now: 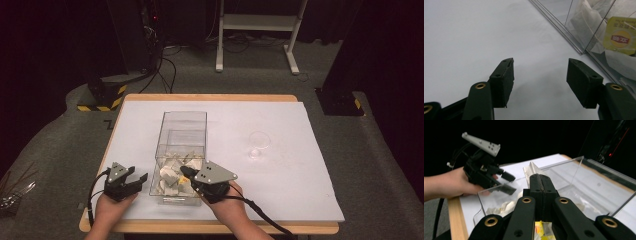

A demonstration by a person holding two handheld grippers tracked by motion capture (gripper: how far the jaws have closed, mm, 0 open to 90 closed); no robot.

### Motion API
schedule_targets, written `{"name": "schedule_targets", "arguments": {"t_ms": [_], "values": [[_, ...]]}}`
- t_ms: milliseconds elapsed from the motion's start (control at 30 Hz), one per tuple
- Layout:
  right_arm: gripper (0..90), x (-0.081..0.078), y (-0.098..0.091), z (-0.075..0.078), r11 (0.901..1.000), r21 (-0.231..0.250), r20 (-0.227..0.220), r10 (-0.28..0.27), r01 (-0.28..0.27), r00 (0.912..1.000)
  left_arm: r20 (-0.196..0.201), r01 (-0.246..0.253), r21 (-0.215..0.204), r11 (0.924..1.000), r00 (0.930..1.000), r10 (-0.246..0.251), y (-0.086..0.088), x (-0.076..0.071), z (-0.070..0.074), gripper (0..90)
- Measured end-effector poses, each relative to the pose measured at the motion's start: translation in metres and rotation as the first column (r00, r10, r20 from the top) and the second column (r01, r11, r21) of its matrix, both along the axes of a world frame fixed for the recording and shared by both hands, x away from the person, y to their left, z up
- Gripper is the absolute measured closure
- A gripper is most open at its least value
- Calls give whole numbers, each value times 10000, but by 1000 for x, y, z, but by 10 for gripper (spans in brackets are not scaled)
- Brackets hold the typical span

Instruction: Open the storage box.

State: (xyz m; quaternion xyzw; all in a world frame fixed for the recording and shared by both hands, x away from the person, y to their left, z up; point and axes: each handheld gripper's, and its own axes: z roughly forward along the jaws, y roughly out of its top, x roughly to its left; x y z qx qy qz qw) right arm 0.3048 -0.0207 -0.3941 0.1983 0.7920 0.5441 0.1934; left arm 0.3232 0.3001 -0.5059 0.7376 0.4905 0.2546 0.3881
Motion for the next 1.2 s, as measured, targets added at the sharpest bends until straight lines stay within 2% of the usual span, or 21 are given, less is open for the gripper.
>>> {"name": "schedule_targets", "arguments": {"t_ms": [300,633,1200], "values": [[900,2,-6,12,9983,549,436,-214,190,9988,0,-5,-5,10000,10000,5,0,0,0,392],[900,0,-12,29,9919,1237,984,-401,277,9943,-9,-7,10,10000,10000,7,0,0,0,392],[900,1,-16,49,9845,1729,1469,-546,287,9876,-20,14,-2,10000,10000,-14,0,0,0,392]]}}
